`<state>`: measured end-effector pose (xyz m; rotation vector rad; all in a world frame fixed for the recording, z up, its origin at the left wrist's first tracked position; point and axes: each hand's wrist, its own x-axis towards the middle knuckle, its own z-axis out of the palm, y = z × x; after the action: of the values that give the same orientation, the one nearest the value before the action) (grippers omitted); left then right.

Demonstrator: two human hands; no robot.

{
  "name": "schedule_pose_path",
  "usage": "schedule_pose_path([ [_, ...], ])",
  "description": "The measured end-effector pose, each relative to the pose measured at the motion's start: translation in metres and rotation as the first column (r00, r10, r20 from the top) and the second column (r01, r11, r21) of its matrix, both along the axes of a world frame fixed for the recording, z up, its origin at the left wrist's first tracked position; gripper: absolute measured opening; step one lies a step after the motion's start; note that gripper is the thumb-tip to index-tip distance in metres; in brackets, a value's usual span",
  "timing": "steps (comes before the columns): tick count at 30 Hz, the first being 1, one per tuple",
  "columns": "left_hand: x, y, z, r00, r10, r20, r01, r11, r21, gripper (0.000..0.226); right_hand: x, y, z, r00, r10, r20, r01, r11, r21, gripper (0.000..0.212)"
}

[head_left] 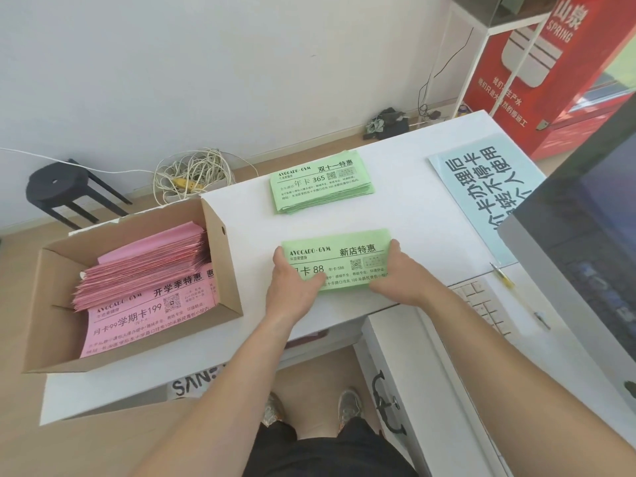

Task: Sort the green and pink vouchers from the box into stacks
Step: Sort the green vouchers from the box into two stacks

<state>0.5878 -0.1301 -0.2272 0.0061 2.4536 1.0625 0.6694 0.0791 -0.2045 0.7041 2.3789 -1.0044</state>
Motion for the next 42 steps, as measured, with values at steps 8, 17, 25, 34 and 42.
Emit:
schedule_pose_path([
  [8, -0.002, 0.002, 0.001, 0.997, -0.067, -0.022, 0.065, 0.994, -0.089, 0.098, -0.004, -0.006, 0.005, 1.000, -0.001, 0.005, 0.001, 0.997, 0.071, 0.100],
  [17, -0.001, 0.009, 0.018, 0.972, -0.133, -0.195, 0.078, 0.960, -0.268, 0.099, -0.008, 0.018, 0.014, 0.985, -0.172, 0.006, 0.172, 0.984, -0.034, 0.049],
  [25, 0.016, 0.056, 0.017, 0.684, -0.602, -0.412, 0.486, 0.797, -0.357, 0.031, -0.009, 0.017, 0.011, 0.961, -0.275, -0.001, 0.275, 0.960, -0.046, 0.045],
  [34, 0.006, 0.062, 0.015, 0.697, -0.622, -0.356, 0.485, 0.775, -0.404, 0.030, -0.012, 0.027, 0.009, 0.896, -0.444, -0.011, 0.417, 0.850, -0.321, 0.036],
  [42, 0.005, 0.071, 0.032, 0.777, -0.561, -0.286, 0.437, 0.807, -0.397, 0.045, -0.013, 0.017, 0.030, 0.820, -0.572, -0.015, 0.477, 0.699, -0.532, 0.040],
])
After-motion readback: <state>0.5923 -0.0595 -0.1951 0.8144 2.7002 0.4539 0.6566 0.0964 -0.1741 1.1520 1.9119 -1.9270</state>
